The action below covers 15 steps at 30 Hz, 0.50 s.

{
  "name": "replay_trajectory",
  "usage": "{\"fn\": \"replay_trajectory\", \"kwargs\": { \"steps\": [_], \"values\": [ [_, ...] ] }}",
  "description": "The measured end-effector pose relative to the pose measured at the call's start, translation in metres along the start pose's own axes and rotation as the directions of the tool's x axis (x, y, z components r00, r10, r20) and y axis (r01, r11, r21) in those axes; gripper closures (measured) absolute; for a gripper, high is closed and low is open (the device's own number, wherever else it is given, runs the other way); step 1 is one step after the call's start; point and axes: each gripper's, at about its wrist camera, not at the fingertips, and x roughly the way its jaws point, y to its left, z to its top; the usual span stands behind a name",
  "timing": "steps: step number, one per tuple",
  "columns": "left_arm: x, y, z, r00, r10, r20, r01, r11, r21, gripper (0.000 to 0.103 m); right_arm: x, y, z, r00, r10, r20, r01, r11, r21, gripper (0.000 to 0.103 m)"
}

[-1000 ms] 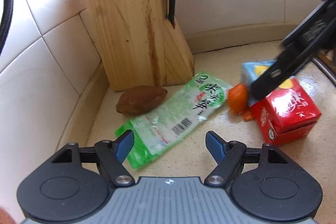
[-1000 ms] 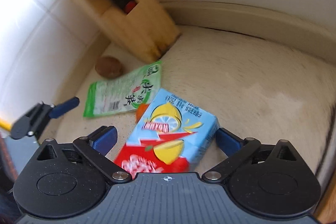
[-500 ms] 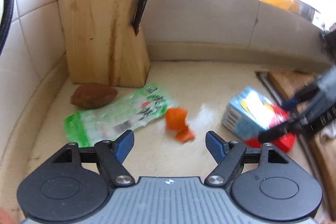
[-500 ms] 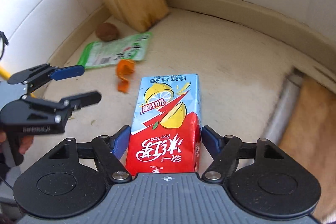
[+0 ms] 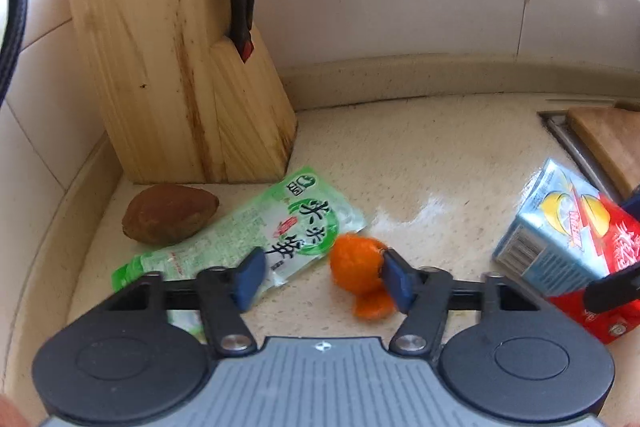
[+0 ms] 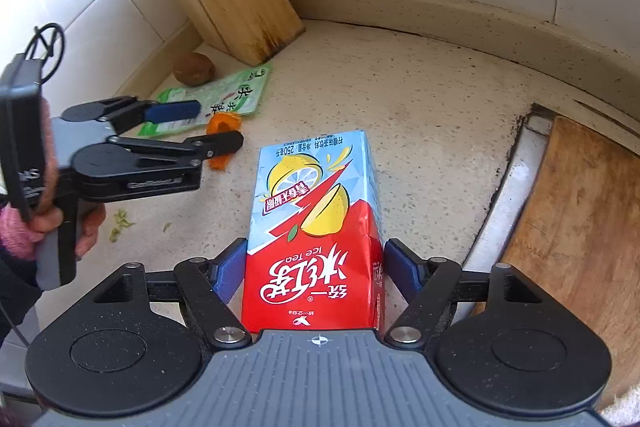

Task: Collect trash
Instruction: 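Grasp the iced tea carton with the right gripper while the left grasps the orange peel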

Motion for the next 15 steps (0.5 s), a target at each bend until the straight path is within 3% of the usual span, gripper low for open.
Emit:
{"fn": "replay_trajectory", "kwargs": {
  "steps": [6, 10, 15],
  "values": [
    [-0.001, 0.005, -0.001, 0.995, 0.1, -0.009, -0.099, 0.991, 0.087, 0.067, -0.001, -0.002, -0.003, 1.0, 0.009, 0.008, -0.009, 1.0, 0.005, 0.023],
    [-0.004, 0.013, 0.0, 0.998, 0.052, -0.046, -0.049, 0.998, 0.049, 0.091, 0.0, -0.002, -0.003, 1.0, 0.018, 0.008, -0.018, 1.0, 0.011, 0.023],
    [-0.004, 0.017, -0.001, 0.998, 0.037, -0.047, -0.036, 0.999, 0.021, 0.092, 0.002, 0.0, -0.003, 1.0, 0.021, 0.004, -0.021, 1.0, -0.005, 0.023]
  ]
}}
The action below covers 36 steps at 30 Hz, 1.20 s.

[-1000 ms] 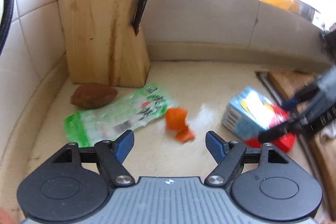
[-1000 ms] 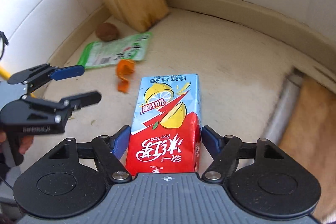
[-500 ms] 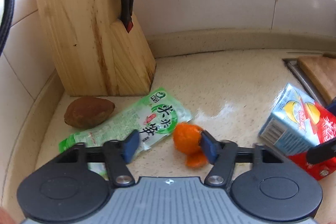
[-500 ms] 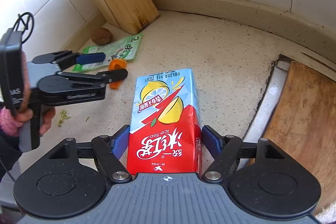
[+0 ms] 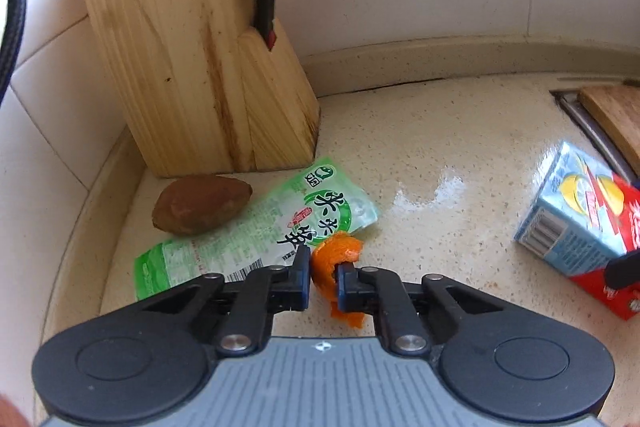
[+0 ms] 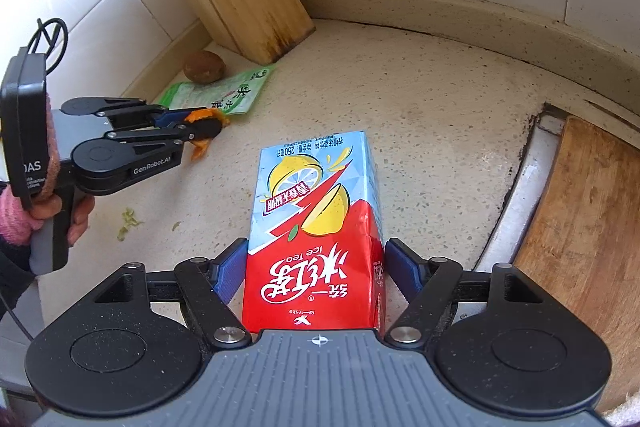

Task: Collect trash
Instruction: 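Grasp the iced tea carton with the right gripper while the left grasps the orange peel, then carry the tea carton and orange peel down over the trash bin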

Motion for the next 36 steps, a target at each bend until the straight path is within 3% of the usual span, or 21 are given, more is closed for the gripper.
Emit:
{"fn": "replay_trajectory", "kwargs": {
  "steps": [11, 28, 36],
  "values": [
    [-0.003, 0.003, -0.005, 1.0, 0.013, 0.013, -0.012, 0.999, -0.045, 0.094, -0.001, -0.005, 0.0, 1.0, 0.019, 0.009, -0.02, 0.999, 0.041, 0.025],
    [-0.01, 0.011, -0.006, 0.999, -0.023, 0.022, 0.025, 0.996, -0.09, 0.096, 0.002, -0.007, 0.001, 0.999, 0.048, 0.023, -0.049, 0.996, 0.076, 0.026],
    [-0.021, 0.02, -0.011, 0.999, -0.032, 0.034, 0.037, 0.987, -0.157, 0.096, -0.004, -0.006, 0.0, 0.998, 0.055, 0.034, -0.057, 0.995, 0.081, 0.028]
  ]
}}
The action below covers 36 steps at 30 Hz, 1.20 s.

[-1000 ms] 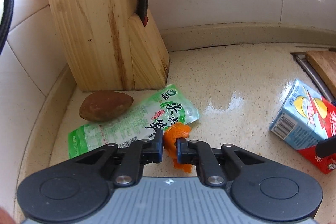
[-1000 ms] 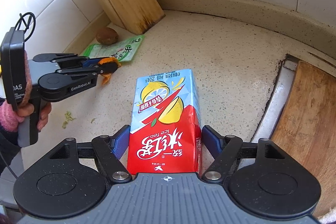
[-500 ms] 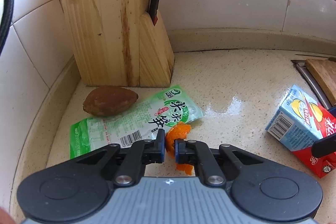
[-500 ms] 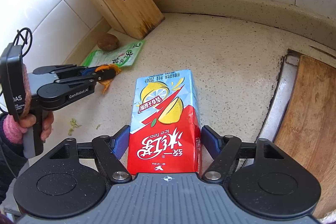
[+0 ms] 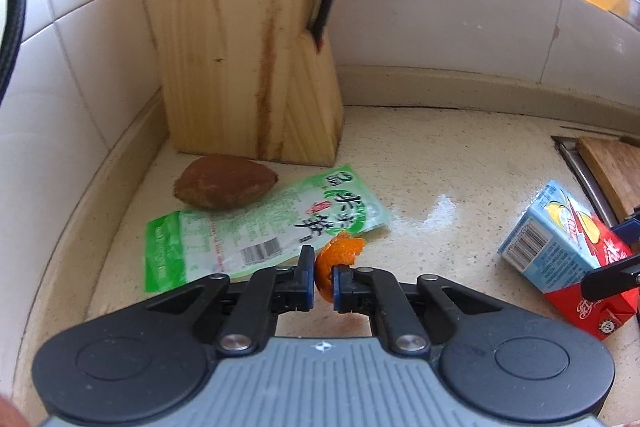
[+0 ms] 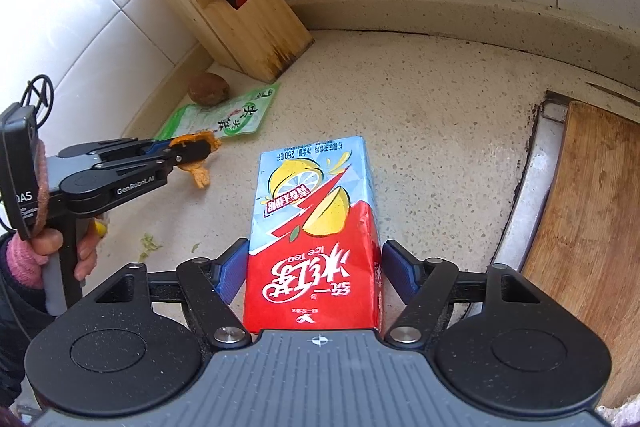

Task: Collect trash
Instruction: 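Carry the tea carton and orange peel down over the trash bin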

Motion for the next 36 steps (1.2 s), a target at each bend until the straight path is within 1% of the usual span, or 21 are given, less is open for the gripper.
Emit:
{"fn": "replay_trajectory", "kwargs": {
  "steps": [5, 12, 15, 16, 18, 21, 24, 29, 32, 36],
  "values": [
    [-0.005, 0.01, -0.005, 1.0, 0.016, -0.005, -0.016, 0.999, -0.032, 0.096, 0.0, 0.001, 0.0, 1.0, -0.002, 0.002, 0.002, 1.0, -0.009, 0.029],
    [-0.011, 0.018, -0.011, 1.0, 0.004, -0.008, -0.004, 0.996, -0.086, 0.096, 0.005, 0.005, 0.004, 1.0, -0.011, -0.009, 0.011, 1.0, -0.028, 0.028],
    [-0.014, 0.021, -0.015, 1.0, -0.014, -0.016, 0.012, 0.993, -0.115, 0.096, 0.011, 0.008, 0.004, 1.0, -0.025, -0.016, 0.024, 0.999, -0.046, 0.026],
    [-0.015, 0.022, -0.016, 1.0, -0.017, -0.017, 0.015, 0.992, -0.122, 0.096, 0.014, 0.008, 0.004, 0.999, -0.028, -0.027, 0.026, 0.998, -0.051, 0.024],
    [-0.019, 0.023, -0.019, 1.0, -0.021, -0.017, 0.018, 0.991, -0.135, 0.096, 0.018, 0.012, 0.005, 0.999, -0.042, -0.018, 0.041, 0.997, -0.071, 0.024],
    [-0.028, 0.025, -0.023, 1.0, -0.023, -0.012, 0.02, 0.988, -0.154, 0.096, 0.018, 0.015, 0.004, 0.998, -0.053, -0.016, 0.052, 0.996, -0.07, 0.025],
    [-0.038, 0.027, -0.028, 1.0, -0.023, -0.011, 0.021, 0.984, -0.175, 0.096, 0.014, 0.013, 0.001, 0.999, -0.036, -0.02, 0.035, 0.998, -0.044, 0.026],
    [-0.053, 0.029, -0.039, 1.0, -0.021, -0.017, 0.017, 0.978, -0.209, 0.096, 0.001, 0.013, -0.002, 1.0, 0.003, -0.01, -0.003, 1.0, -0.027, 0.031],
    [-0.065, 0.027, -0.045, 1.0, -0.019, -0.014, 0.016, 0.974, -0.228, 0.096, -0.006, 0.014, -0.005, 1.0, 0.008, 0.002, -0.008, 1.0, -0.028, 0.031],
    [-0.078, 0.024, -0.052, 1.0, -0.019, -0.009, 0.016, 0.97, -0.244, 0.096, -0.008, 0.015, -0.01, 1.0, 0.027, -0.006, -0.027, 0.999, -0.023, 0.032]
  ]
}}
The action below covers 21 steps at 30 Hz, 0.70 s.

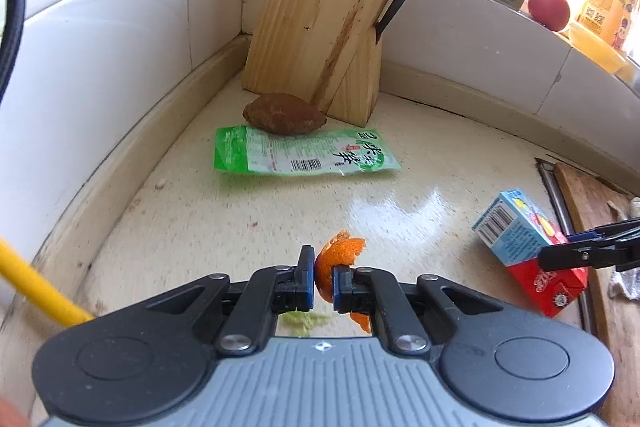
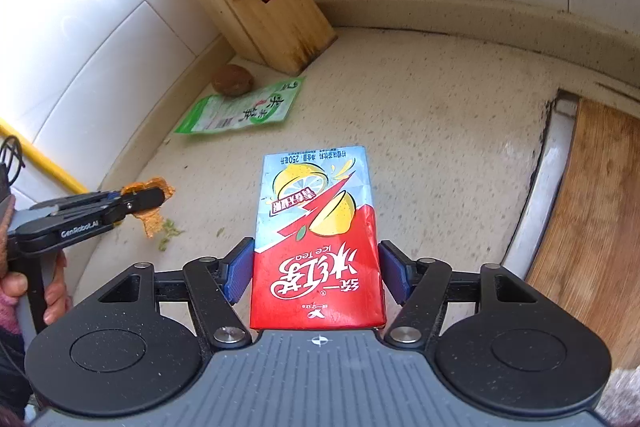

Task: Collect trash
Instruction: 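Carry the tea carton and orange peel down over the trash bin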

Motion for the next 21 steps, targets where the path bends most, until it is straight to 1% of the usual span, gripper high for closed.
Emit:
{"fn": "replay_trajectory", "kwargs": {
  "steps": [10, 15, 21],
  "values": [
    [-0.039, -0.004, -0.016, 0.999, 0.02, 0.028, -0.018, 0.999, -0.048, 0.096, -0.024, 0.008, -0.007, 0.998, 0.051, 0.039, -0.051, 0.999, -0.004, 0.032],
    [-0.061, -0.009, -0.025, 0.998, 0.034, 0.052, -0.03, 0.998, -0.062, 0.096, -0.039, 0.014, -0.014, 0.994, 0.096, 0.054, -0.096, 0.995, -0.01, 0.032],
    [-0.093, -0.013, -0.044, 0.994, 0.073, 0.078, -0.066, 0.993, -0.094, 0.096, -0.051, 0.038, -0.025, 0.984, 0.173, 0.047, -0.169, 0.982, -0.08, 0.032]
  ]
}}
